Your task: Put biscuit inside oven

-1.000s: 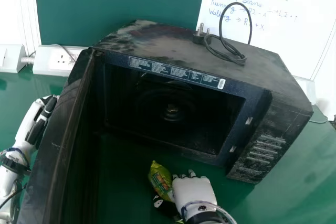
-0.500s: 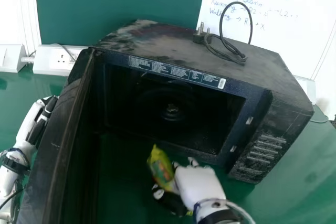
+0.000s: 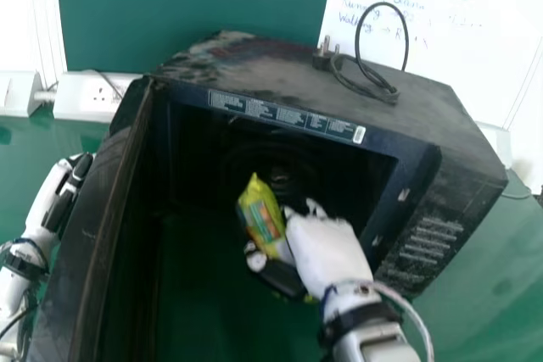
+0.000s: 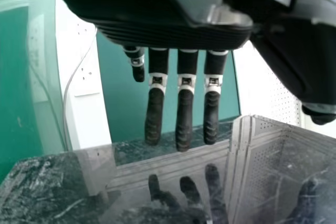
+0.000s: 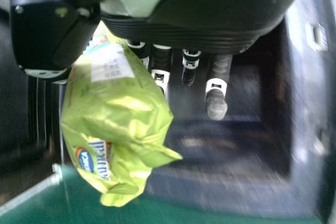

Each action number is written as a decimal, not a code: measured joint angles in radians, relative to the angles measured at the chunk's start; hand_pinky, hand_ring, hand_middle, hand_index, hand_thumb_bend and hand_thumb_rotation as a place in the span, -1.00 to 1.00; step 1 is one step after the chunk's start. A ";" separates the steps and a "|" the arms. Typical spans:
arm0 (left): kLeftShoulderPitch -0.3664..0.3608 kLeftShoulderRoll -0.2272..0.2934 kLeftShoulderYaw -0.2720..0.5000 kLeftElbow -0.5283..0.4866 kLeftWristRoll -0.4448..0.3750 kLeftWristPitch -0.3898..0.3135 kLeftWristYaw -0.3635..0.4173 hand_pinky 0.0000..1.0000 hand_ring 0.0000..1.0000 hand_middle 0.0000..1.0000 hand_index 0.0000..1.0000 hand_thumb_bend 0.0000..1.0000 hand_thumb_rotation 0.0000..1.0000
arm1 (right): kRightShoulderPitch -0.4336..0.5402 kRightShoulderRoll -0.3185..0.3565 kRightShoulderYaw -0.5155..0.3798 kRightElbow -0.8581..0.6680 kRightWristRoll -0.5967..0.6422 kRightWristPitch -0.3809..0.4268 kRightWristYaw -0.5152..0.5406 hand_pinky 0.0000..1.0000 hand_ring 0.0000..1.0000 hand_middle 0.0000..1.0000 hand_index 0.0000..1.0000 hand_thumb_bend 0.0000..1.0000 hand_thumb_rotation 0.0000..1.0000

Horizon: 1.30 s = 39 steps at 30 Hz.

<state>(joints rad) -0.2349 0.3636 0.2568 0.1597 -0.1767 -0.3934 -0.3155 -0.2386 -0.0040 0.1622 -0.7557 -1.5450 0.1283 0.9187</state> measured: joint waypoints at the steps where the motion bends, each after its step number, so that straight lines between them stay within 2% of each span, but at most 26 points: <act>1: 0.002 0.000 0.000 -0.001 0.000 0.001 0.001 -0.40 -0.27 -0.14 -0.03 0.02 -0.88 | -0.015 0.001 0.000 0.013 0.003 0.004 -0.006 -0.85 -0.69 -0.07 -0.03 0.05 -1.00; 3: 0.006 0.000 0.000 -0.003 0.000 0.001 0.001 -0.41 -0.27 -0.14 -0.03 0.02 -0.88 | -0.044 0.001 -0.003 0.044 0.025 0.011 -0.034 -0.83 -0.67 -0.06 -0.03 0.06 -1.00; 5: 0.012 -0.001 -0.001 -0.011 0.000 0.007 0.001 -0.41 -0.27 -0.14 -0.03 0.02 -0.88 | -0.069 0.002 -0.004 0.085 0.054 0.023 -0.095 -0.82 -0.67 -0.18 -0.03 0.04 -1.00; 7: 0.016 -0.001 -0.001 -0.026 0.002 0.014 0.004 -0.40 -0.27 -0.14 -0.03 0.02 -0.88 | -0.092 0.002 -0.003 0.135 0.076 0.031 -0.163 -0.82 -0.66 -0.09 -0.04 0.05 -1.00; 12: 0.017 -0.002 -0.001 -0.037 0.006 0.015 0.010 -0.40 -0.27 -0.15 -0.03 0.02 -0.88 | -0.141 -0.018 0.004 0.258 0.136 0.037 -0.300 -0.79 -0.63 -0.06 -0.04 0.06 -1.00; 24: 0.020 -0.002 -0.002 -0.041 0.005 0.026 0.013 -0.40 -0.26 -0.16 -0.03 0.02 -0.88 | -0.277 -0.093 0.048 0.478 0.244 0.055 -0.468 -0.79 -0.64 -0.06 -0.04 0.06 -1.00; 27: 0.020 -0.002 -0.003 -0.041 0.005 0.025 0.013 -0.40 -0.25 -0.16 -0.03 0.02 -0.88 | -0.306 -0.118 0.063 0.543 0.264 0.054 -0.524 -0.76 -0.61 -0.21 -0.01 0.04 -1.00; 33: 0.023 -0.002 -0.003 -0.043 0.001 0.029 0.010 -0.41 -0.27 -0.15 -0.03 0.02 -0.88 | -0.345 -0.175 0.091 0.670 0.319 0.032 -0.633 -0.69 -0.53 -0.20 0.00 0.05 -1.00; 39: 0.024 -0.002 -0.003 -0.052 0.001 0.032 0.010 -0.40 -0.27 -0.16 -0.03 0.02 -0.88 | -0.384 -0.234 0.100 0.751 0.382 0.019 -0.673 -0.68 -0.53 -0.21 0.00 0.05 -1.00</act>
<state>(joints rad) -0.2109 0.3613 0.2534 0.1073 -0.1756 -0.3611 -0.3054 -0.6227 -0.2382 0.2627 -0.0050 -1.1627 0.1473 0.2459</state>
